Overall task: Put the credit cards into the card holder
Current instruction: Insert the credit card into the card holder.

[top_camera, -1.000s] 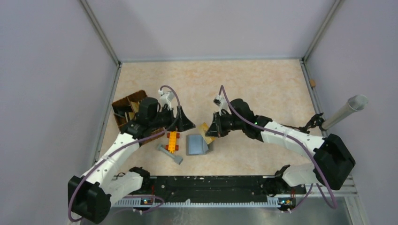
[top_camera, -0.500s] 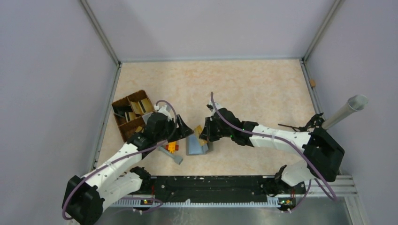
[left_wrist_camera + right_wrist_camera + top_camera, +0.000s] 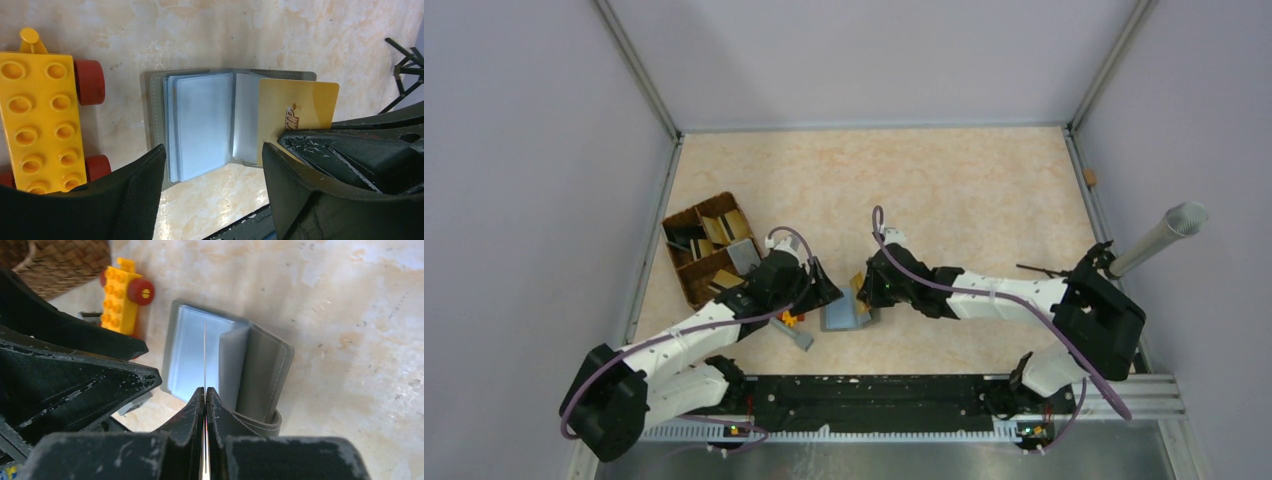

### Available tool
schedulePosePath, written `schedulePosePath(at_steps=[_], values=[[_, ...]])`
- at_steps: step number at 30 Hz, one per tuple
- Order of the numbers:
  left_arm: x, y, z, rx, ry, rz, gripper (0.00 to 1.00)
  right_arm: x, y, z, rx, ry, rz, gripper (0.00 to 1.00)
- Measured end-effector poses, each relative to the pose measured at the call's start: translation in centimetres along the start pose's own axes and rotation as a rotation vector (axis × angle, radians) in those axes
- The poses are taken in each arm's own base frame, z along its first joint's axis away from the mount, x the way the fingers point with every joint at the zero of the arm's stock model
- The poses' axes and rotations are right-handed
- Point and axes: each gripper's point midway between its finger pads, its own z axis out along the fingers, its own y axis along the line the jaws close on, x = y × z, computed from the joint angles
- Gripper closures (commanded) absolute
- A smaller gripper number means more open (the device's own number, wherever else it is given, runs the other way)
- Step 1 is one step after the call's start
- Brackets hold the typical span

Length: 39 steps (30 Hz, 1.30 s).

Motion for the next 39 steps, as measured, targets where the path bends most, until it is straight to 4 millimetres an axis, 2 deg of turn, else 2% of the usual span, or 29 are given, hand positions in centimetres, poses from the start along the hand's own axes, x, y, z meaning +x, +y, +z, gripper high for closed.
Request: schedulePosePath(at_steps=[9,12,17,25,31,39], values=[[2.0,1.7,1.9,-0.087,0.060,0.026,0.27,2.8,-3.2,0.9,0.076,0.046,0.029,1.00],[2.7,2.2,2.4,-0.109,0.082,0.033,0.29,3.6,-3.6,1.1,0.069,0.052,0.041,1.00],[2.4,1.7,3.3,-0.104,0.072,0.042,0.38,4.0,-3.3,1.4,0.023,0.044,0.068,1.00],[1.8,2.3,3.9,-0.144,0.040,0.053,0.52,4.4,-3.6,1.2,-0.020,0.015,0.118,1.00],[1.8,2.5,4.1,-0.165,0.031,0.063,0.59,4.6,-4.0,1.1,-0.055,0.004,0.167,1.00],[1.6,2.7,4.4,-0.192,0.022,0.076,0.62,4.6,-4.1,0.9,-0.109,-0.003,0.222,1.00]])
